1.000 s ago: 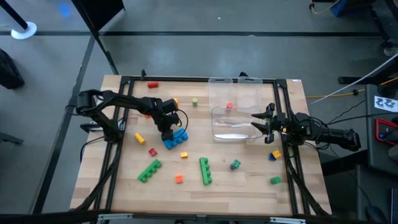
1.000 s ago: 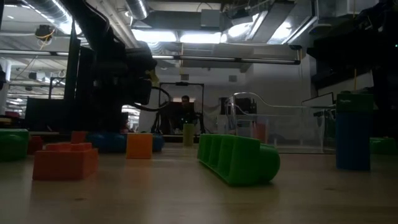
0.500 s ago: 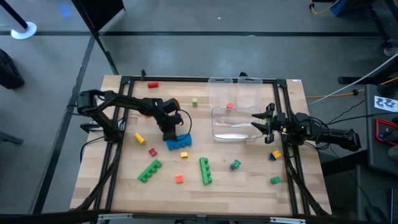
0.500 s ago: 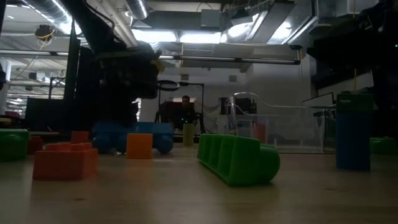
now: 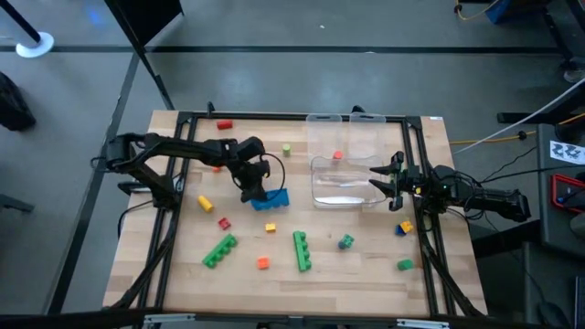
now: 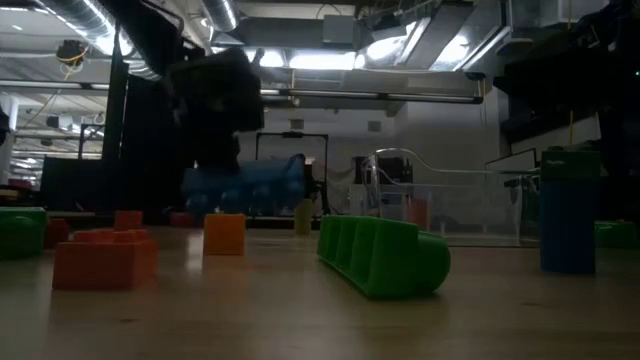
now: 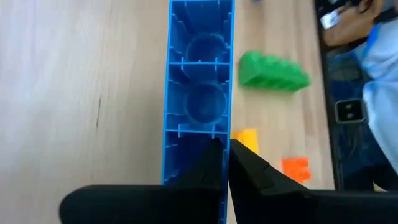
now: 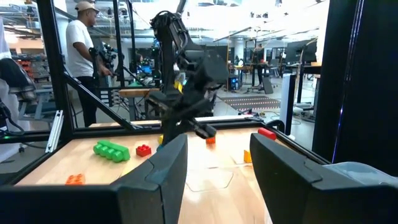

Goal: Sort blocks by size
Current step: Put the large blue 4 stud game piece into the bottom transparent bin

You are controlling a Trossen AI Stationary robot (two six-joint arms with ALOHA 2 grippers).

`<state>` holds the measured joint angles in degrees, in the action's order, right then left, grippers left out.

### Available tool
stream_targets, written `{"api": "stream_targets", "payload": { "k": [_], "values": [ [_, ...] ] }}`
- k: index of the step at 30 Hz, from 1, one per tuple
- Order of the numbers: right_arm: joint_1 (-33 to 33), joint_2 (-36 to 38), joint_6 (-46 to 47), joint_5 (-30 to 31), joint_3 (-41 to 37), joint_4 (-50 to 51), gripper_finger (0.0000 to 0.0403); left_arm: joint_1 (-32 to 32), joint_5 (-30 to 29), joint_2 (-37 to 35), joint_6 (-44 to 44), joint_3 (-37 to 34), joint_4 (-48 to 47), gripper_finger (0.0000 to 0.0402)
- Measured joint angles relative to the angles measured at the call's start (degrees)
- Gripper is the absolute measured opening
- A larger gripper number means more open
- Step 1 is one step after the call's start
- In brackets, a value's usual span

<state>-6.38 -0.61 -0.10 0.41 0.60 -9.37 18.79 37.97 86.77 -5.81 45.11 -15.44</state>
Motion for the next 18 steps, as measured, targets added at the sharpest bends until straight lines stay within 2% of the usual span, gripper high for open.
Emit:
{"api": "stream_targets", "payload": {
  "k": [4,8,14,18],
  "values": [
    [0.0,0.0,0.0,0.0,0.1,-1.7,0.0177,0.0,0.5,-1.5,0.0,2.1,5.6,0.0002],
    [0.0,0.0,0.0,0.0,1.5,-1.5,0.0177,-0.4,-0.9,-1.4,0.3,2.9,19.9,0.0002],
    [0.0,0.0,0.0,0.0,3.5,-1.6,0.0177,-2.5,-13.8,1.2,2.8,3.0,41.2,0.0002],
    [0.0,0.0,0.0,0.1,3.6,-2.0,0.0177,-4.4,-19.7,5.6,2.8,3.0,53.3,0.0002]
  ]
}}
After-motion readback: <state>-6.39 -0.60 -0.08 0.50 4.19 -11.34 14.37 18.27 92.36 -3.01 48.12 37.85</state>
